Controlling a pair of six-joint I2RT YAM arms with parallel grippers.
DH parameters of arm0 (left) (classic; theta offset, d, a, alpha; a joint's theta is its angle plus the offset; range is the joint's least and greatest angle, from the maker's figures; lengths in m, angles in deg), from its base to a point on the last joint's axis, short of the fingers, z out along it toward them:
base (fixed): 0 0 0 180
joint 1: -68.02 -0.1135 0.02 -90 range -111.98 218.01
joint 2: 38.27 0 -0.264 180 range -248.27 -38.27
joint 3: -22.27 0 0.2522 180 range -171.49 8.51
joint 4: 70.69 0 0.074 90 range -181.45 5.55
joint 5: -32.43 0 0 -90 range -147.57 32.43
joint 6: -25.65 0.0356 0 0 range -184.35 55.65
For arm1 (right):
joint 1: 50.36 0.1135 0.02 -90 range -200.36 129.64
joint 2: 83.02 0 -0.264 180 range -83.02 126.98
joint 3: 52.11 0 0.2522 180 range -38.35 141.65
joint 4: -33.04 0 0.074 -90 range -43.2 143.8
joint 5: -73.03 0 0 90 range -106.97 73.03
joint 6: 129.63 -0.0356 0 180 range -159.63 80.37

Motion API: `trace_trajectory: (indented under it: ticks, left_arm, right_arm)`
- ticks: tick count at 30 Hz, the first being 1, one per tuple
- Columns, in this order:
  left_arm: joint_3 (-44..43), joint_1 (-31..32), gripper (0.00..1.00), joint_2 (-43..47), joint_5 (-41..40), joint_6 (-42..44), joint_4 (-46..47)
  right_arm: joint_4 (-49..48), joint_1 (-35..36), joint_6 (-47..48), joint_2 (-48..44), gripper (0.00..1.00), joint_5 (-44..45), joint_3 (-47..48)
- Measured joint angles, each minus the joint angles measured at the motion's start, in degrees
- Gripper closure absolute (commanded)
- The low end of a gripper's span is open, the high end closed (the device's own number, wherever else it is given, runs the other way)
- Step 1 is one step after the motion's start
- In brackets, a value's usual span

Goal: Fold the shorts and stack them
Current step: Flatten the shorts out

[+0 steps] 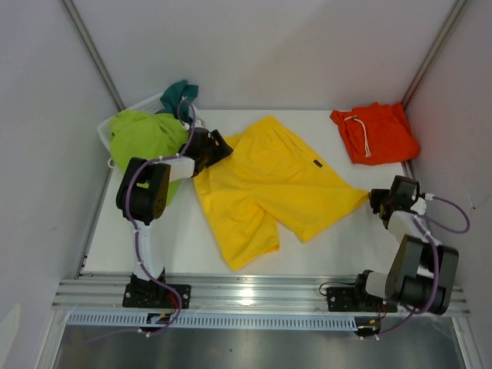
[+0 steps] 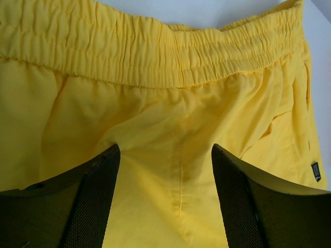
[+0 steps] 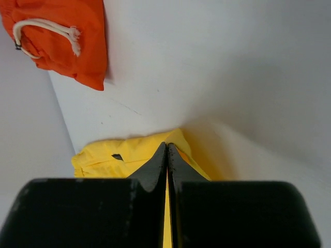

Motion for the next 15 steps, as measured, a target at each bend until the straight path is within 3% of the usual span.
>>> trace_trajectory:
  ticks: [5, 9, 10, 12, 13, 15]
  left_arm:
    - [5.9, 0.0, 0.25, 3.0, -0.9, -2.9, 3.2]
    - [12.9, 0.9, 0.25, 8.7, -3.8, -5.1, 4.5]
    - [14.6, 1.4, 0.25, 10.4, -4.7, -5.6, 4.8]
    - [18.1, 2.8, 0.24, 13.9, -6.4, -6.6, 6.1]
    - [19.2, 3.4, 0.24, 15.2, -7.0, -6.8, 6.4]
    - [20.1, 4.7, 0.23, 17.6, -8.2, -6.9, 6.1]
  right_arm:
    - [-2.9, -0.1, 2.6, 14.5, 1.00, -4.2, 8.3]
    - [-2.8, 1.2, 4.4, 19.7, 1.00, -4.3, 15.2]
    - [-2.2, 1.6, 5.1, 20.3, 0.94, -3.9, 17.0]
    - [-0.6, 2.0, 6.4, 21.5, 0.72, -3.3, 20.9]
    - [0.5, 2.3, 7.4, 22.1, 0.53, -3.1, 23.1]
    - [2.1, 2.4, 9.4, 22.3, 0.35, -2.4, 26.6]
